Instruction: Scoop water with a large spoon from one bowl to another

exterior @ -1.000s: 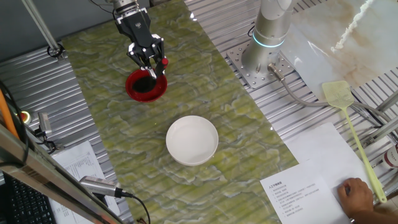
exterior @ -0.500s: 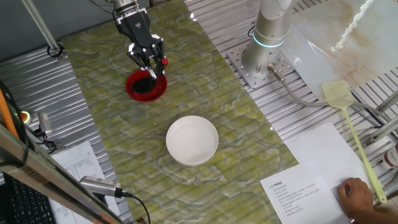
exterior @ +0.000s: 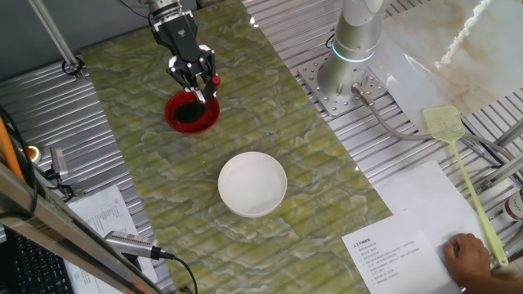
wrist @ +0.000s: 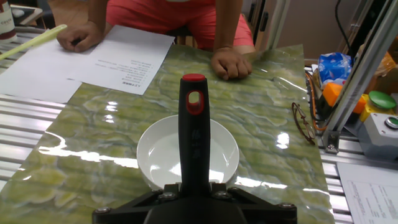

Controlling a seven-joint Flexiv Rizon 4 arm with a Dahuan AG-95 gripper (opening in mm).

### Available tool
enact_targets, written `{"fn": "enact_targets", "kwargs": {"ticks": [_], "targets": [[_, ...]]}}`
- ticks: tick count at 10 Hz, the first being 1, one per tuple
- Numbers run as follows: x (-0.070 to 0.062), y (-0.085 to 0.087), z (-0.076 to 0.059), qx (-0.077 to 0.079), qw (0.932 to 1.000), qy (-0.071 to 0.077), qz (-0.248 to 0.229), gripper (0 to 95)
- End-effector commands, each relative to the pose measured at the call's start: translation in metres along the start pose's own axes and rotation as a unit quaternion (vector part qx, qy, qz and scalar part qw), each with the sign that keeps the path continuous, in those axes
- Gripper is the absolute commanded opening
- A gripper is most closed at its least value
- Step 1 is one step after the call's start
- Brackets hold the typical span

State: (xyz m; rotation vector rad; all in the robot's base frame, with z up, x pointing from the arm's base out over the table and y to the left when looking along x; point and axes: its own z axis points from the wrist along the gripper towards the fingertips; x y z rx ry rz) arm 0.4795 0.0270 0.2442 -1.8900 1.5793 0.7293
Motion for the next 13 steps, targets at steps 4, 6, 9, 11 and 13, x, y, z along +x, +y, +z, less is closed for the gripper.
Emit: {"fn": "enact_targets", "kwargs": {"ticks": [4, 6, 9, 11, 13], "targets": [[0.001, 0.0, 0.002, -0.019, 0.9997, 0.016, 0.008, 0.0], [0.001, -0.001, 0.003, -0.027, 0.9993, 0.022, 0.01, 0.0], [0.001, -0.001, 0.005, -0.035, 0.9988, 0.031, 0.011, 0.0], [0.0, -0.003, 0.009, -0.044, 0.998, 0.044, 0.013, 0.0], [0.001, -0.003, 0.011, -0.065, 0.9963, 0.054, 0.016, 0.0]]}}
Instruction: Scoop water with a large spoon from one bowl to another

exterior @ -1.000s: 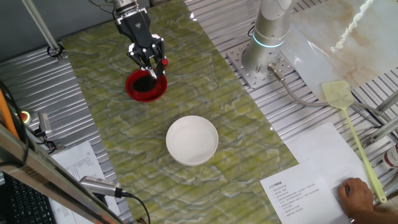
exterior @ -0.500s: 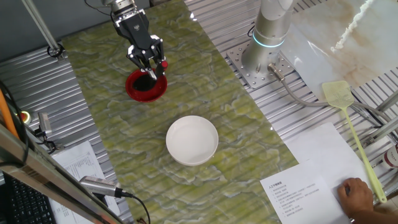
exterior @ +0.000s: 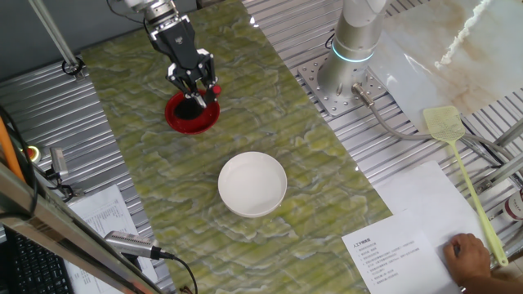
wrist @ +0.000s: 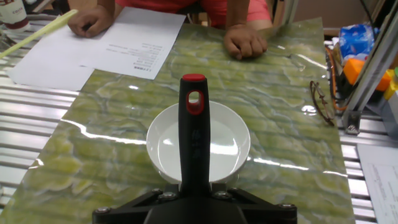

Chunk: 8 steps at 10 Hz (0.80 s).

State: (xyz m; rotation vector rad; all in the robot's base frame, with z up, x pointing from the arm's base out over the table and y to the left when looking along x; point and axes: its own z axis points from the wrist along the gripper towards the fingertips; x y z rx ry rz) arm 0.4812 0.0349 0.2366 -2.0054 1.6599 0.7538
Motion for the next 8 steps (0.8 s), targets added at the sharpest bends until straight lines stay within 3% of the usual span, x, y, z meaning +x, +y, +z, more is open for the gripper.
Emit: {"fn": "enact_targets", "kwargs": {"ticks": [1, 8], "targets": [[0.0012, 0.0002, 0.0007, -0.021, 0.9997, 0.014, 0.003, 0.0], [0.0044, 0.0027, 0.0057, -0.044, 0.9984, 0.035, 0.009, 0.0]]}}
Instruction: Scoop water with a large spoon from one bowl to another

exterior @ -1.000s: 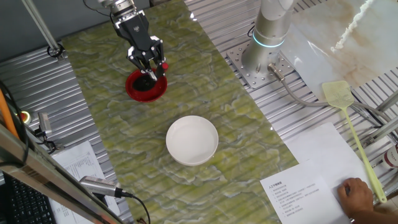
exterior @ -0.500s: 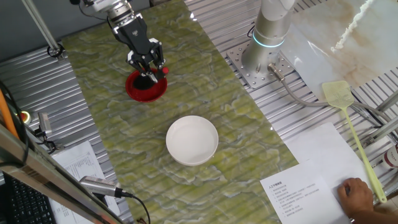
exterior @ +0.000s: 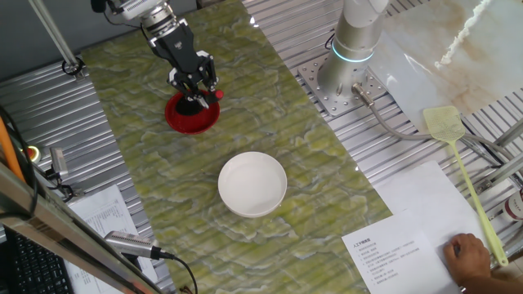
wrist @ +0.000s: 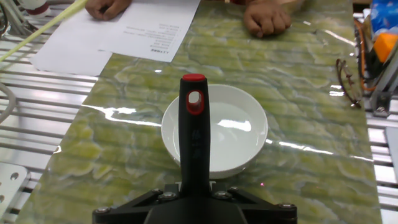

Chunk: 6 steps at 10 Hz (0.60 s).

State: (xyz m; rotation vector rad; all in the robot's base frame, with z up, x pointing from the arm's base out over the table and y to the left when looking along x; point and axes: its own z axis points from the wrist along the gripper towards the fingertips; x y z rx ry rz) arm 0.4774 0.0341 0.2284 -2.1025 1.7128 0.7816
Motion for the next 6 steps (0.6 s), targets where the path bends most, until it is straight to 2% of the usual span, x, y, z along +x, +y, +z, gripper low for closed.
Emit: {"fn": "enact_targets", "kwargs": {"ticks": [1, 6], "targets": [[-0.0005, -0.0008, 0.0011, -0.003, 1.0, 0.003, 0.002, 0.0], [0.0009, 0.0006, 0.0063, -0.009, 0.9999, 0.007, 0.006, 0.0]]}}
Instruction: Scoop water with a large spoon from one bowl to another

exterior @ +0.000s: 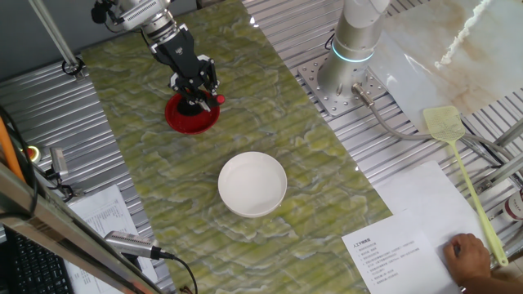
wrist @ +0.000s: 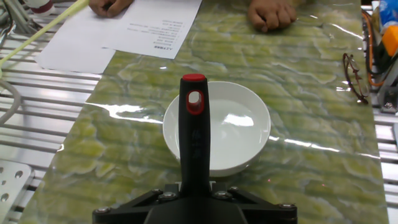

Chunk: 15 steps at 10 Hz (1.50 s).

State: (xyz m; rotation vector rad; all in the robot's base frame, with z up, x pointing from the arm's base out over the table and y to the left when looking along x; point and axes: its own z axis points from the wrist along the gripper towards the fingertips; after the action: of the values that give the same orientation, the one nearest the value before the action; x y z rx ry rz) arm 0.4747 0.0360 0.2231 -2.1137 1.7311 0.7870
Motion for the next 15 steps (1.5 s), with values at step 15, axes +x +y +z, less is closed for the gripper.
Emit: {"fn": "enact_targets", "kwargs": {"ticks": [15], "targets": [[-0.0015, -0.002, 0.004, -0.033, 0.9992, 0.02, 0.006, 0.0]]}}
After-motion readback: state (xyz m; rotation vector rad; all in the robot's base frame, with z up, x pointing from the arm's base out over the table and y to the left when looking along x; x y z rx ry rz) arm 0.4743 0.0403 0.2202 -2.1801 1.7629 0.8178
